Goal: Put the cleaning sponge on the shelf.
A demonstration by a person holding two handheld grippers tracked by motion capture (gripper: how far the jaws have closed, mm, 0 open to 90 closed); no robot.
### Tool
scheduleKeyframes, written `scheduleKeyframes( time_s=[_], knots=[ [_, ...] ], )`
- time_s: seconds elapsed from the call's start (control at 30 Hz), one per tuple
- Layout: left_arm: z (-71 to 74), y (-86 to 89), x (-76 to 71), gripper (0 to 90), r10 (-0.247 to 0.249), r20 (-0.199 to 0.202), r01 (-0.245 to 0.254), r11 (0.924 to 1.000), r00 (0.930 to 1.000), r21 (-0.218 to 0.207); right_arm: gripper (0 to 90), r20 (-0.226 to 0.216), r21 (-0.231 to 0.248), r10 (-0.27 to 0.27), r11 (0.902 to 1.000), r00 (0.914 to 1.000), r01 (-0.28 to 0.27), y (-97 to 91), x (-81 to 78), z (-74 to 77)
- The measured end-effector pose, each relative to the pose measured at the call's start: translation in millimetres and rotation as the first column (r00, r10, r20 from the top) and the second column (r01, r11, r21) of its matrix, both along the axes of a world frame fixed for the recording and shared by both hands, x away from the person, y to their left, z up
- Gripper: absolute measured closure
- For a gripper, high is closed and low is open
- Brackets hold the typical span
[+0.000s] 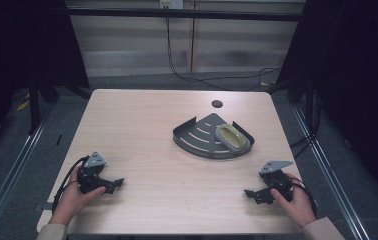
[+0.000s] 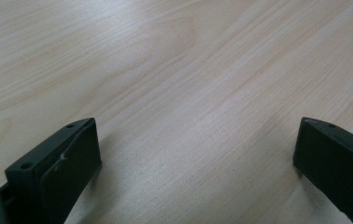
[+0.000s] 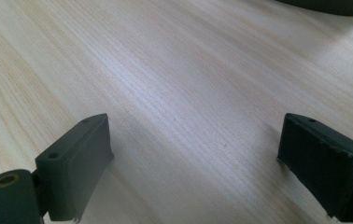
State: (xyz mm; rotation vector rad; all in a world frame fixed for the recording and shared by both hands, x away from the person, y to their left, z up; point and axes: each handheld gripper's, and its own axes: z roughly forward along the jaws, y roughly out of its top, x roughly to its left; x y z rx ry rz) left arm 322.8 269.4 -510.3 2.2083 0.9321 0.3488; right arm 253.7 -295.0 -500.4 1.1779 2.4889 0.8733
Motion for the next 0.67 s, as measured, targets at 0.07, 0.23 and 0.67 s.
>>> scheduleKeyframes(
  time_s=[0.07, 0.23, 0.67],
  knots=[
    [0.0, 0.0, -0.1, 0.2, 0.000, 0.000, 0.000, 1.0000, 1.0000, 0.000, 8.9, 0.008, 0.008, -0.003, 1.0000, 1.0000, 0.003, -1.2, -0.9, -0.9],
    [-0.1, 0.0, -0.1, 0.1, 0.001, 0.004, -0.001, 1.0000, 1.0000, 0.000, 9.0, 0.035, 0.030, -0.008, 0.9995, 0.9994, 0.007, -3.8, -2.1, -3.5],
    [0.0, 0.0, -0.2, 0.0, -0.002, 0.000, 0.002, 1.0000, 1.0000, 0.000, 9.0, 0.095, 0.083, -0.022, 0.9965, 0.9952, 0.015, -8.3, -4.6, -10.0]
  ],
)
